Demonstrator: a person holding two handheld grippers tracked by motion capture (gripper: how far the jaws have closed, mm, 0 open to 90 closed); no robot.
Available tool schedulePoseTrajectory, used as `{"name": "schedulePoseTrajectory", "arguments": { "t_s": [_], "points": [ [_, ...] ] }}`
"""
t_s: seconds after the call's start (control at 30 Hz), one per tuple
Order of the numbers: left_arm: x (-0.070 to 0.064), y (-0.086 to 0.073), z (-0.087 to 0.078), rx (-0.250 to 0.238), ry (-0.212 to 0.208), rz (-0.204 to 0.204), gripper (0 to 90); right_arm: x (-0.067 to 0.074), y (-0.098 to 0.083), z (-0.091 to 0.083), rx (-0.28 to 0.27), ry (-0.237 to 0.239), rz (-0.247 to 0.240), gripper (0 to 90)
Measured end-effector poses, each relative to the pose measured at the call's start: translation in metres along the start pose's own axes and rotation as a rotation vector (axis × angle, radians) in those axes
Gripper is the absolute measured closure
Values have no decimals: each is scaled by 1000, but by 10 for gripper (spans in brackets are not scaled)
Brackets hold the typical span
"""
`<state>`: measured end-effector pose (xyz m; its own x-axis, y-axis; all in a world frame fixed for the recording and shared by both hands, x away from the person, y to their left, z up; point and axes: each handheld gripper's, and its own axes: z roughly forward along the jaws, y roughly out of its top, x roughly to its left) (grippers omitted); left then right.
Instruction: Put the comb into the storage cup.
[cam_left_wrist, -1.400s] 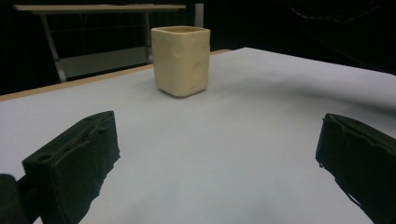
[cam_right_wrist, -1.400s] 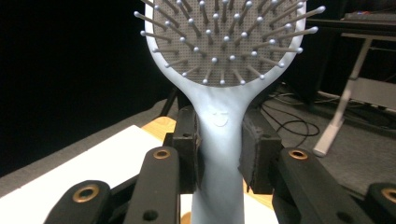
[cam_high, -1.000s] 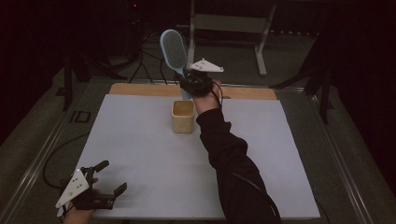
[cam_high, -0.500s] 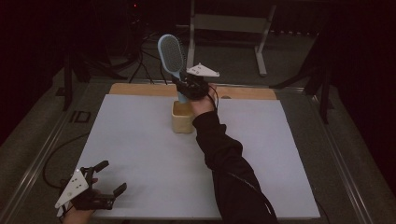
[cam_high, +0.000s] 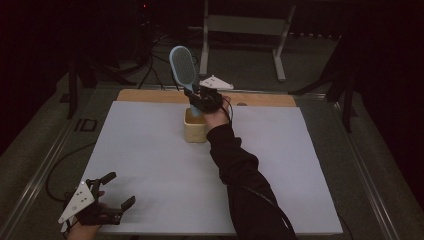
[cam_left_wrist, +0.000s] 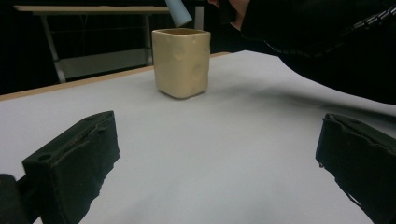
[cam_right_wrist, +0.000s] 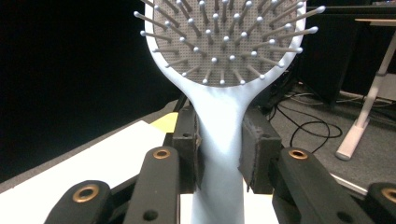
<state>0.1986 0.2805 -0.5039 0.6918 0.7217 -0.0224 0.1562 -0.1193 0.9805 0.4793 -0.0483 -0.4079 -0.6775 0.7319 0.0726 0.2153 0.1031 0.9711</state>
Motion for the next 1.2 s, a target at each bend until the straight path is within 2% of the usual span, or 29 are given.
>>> {"name": "schedulePoseTrajectory", "arguments": {
  "t_s": [0.1, 0.7, 1.2],
  "points": [
    [0, 0, 0, 1, -1, 4, 0, -2, -5, 0, 4, 14, 17, 705],
    [0, 0, 0, 1, 2, 3, 0, -5, -26, 0, 8, 17, 11, 704],
    [0, -1, 0, 2, 3, 0, 0, -4, -43, -6, -16, 36, -35, 702]
  ]
}}
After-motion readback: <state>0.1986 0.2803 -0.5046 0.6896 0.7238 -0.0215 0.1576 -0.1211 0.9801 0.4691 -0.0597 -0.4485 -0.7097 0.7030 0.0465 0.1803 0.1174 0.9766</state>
